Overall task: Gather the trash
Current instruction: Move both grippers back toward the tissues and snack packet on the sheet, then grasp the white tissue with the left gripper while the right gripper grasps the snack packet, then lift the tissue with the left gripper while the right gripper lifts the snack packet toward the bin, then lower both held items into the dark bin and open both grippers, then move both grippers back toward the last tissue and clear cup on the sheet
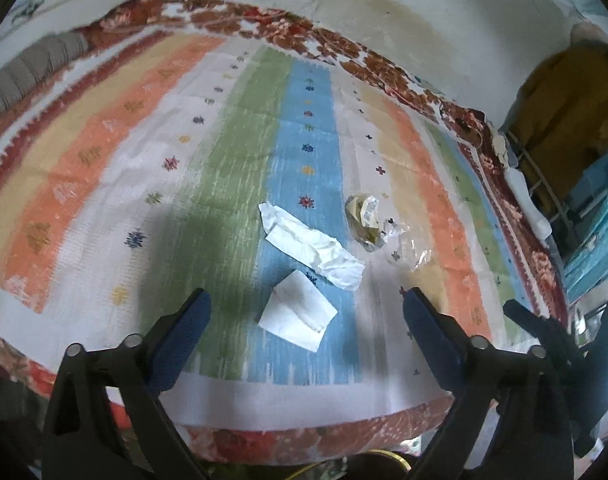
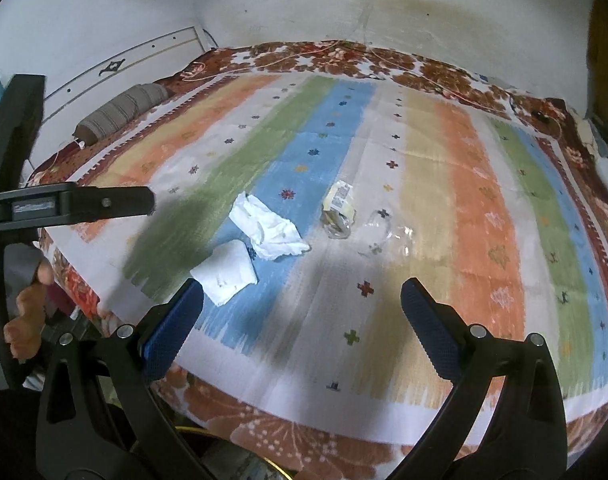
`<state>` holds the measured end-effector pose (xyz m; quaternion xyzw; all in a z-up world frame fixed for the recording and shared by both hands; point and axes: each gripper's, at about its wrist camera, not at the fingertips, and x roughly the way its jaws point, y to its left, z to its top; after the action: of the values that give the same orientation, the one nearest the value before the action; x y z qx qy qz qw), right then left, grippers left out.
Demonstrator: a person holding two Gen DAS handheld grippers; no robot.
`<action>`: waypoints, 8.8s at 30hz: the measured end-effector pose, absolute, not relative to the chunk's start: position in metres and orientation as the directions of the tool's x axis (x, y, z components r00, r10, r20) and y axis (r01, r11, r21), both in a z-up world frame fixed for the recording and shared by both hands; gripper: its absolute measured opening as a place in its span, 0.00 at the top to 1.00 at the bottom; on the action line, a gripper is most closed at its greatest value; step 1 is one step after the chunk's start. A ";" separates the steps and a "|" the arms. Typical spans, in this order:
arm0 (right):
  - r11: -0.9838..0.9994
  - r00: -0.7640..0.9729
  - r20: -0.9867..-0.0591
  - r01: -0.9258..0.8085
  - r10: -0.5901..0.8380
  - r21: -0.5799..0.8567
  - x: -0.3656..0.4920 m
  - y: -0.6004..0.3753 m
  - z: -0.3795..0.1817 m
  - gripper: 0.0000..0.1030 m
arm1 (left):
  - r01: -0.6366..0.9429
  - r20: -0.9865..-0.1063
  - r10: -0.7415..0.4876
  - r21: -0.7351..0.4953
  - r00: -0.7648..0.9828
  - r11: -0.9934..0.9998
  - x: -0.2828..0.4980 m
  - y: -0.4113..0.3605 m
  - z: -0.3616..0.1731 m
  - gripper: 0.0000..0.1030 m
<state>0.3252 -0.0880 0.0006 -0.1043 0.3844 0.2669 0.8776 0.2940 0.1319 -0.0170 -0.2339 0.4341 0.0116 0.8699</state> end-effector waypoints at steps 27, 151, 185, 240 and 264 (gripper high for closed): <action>0.827 0.538 -0.772 -0.561 0.339 -0.028 0.428 -0.054 -0.063 0.25 | -0.227 -0.816 -0.257 -0.421 0.518 0.878 0.387 0.145 -0.081 0.35; 0.841 0.457 -0.766 -0.506 0.452 0.194 0.157 -0.153 0.014 0.92 | -0.036 -0.775 -0.137 -0.202 0.617 0.979 0.116 0.017 0.024 0.98; 0.877 0.162 -0.945 -0.442 0.285 0.189 0.137 -0.141 -0.089 0.89 | -0.171 -0.962 -0.064 -0.112 0.267 0.979 0.106 -0.004 -0.089 0.98; 0.925 0.405 -0.870 -0.355 0.283 0.136 0.324 -0.139 -0.022 0.09 | -0.401 -0.871 -0.175 -0.380 0.460 0.833 0.253 0.101 -0.043 0.06; 0.945 0.515 -0.827 -0.323 0.225 0.056 0.431 -0.114 -0.034 0.10 | -0.570 -0.917 -0.107 -0.326 0.383 0.754 0.318 0.119 -0.091 0.06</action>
<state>0.4307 -0.1139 -0.0343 -0.0527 0.4666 0.1578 0.8687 0.3183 0.1186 -0.0909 -0.3166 0.5345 0.1506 0.7690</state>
